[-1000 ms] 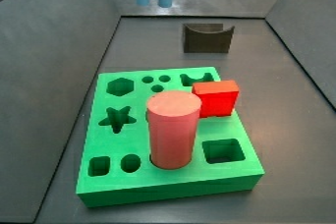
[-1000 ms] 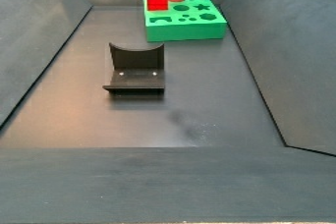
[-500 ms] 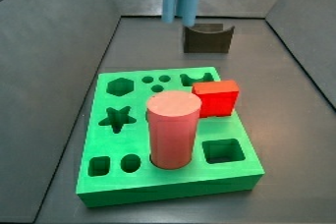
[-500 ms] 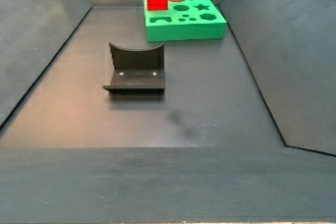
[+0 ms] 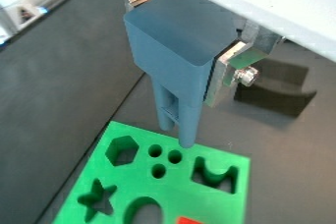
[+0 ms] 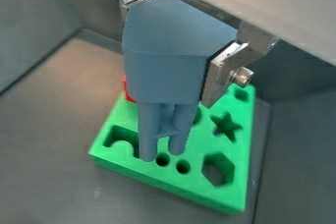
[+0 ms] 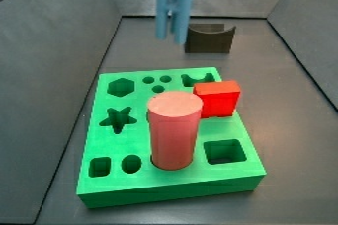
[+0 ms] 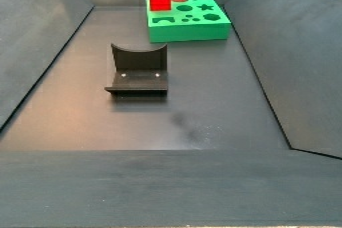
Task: Pick up the 3 prong object. Move up. Place the 3 prong object on the fixture. Regrasp the 3 prong object. Move to above the board. Insert the 3 prong object.
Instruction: Insert the 3 prong object.
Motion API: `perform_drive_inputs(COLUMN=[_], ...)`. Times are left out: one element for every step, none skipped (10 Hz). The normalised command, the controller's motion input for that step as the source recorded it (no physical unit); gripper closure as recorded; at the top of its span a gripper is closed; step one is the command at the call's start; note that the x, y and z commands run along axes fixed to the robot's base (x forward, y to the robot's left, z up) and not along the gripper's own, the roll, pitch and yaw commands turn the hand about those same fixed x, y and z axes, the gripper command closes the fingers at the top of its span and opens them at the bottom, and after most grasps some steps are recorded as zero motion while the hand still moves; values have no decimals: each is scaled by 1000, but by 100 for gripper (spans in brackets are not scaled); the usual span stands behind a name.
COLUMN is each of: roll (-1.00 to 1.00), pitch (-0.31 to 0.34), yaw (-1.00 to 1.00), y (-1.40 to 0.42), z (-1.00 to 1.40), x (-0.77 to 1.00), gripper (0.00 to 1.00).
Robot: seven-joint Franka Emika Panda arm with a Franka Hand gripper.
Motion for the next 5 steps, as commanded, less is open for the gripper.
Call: perform_drive_inputs(roll=[-80,-104,-127,-106,-107], pitch=[-93,-51,-67,-103,-134], yaw=[-843,-749,-666,-740,-597], y=[0,0,0,-154,-51], z=[-400,-269,-123,-326,-223], x=[-320,-380,-260,-177,-123], gripper=[100,100,100,100,100])
